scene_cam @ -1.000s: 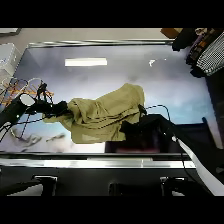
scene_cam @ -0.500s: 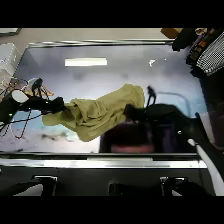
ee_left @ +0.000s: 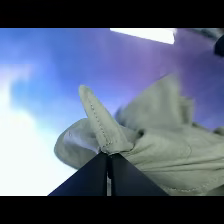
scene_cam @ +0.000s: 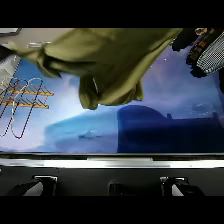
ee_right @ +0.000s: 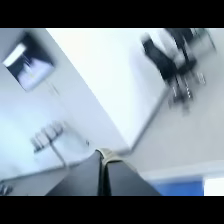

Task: Fold the clothes and pants, and hang the long-sleeved shirts on hangers.

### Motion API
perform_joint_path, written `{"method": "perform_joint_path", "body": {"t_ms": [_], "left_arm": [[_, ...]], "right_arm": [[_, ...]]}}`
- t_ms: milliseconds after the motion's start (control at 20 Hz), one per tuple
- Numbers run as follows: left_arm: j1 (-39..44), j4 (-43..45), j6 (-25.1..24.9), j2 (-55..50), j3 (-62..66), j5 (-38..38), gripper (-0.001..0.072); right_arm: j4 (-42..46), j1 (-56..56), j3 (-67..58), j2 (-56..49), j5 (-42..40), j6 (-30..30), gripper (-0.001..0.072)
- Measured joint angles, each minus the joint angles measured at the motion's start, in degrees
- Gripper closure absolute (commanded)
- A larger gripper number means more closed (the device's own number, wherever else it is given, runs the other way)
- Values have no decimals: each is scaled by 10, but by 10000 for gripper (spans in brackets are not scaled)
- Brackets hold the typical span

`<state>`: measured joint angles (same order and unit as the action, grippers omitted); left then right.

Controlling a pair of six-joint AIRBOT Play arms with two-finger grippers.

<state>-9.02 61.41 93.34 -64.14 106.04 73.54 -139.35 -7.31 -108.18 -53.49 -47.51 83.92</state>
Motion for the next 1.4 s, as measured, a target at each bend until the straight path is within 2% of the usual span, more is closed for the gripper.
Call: {"method": "perform_joint_path", "body": {"t_ms": [100, 300, 500, 650, 850, 1050, 1200, 1400], "left_arm": [[-4, 2, 6, 36, 66, 3, 684], [-7, 6, 12, 118, 105, -41, 685], [-7, 12, 16, 148, 104, -86, 685], [-4, 14, 17, 122, 77, -80, 684], [21, 14, 18, 20, 8, -26, 684], [61, 12, 6, -139, -59, 2, 684], [87, 11, 1, -274, -79, 9, 684], [104, -10, -2, -408, -88, 3, 684]], "right_arm": [[2, -11, -82, 10, 3, -9, 683], [5, -20, -147, 32, 29, -27, 683], [39, -23, -145, 31, 42, -46, 683], [85, -23, -113, 1, 5, -78, 682], [127, -22, -60, -94, -99, -105, 682], [165, -3, -28, -248, -184, -110, 681], [187, 24, -21, -383, -195, -112, 682], [180, 56, -18, -519, -140, -127, 667]]}}
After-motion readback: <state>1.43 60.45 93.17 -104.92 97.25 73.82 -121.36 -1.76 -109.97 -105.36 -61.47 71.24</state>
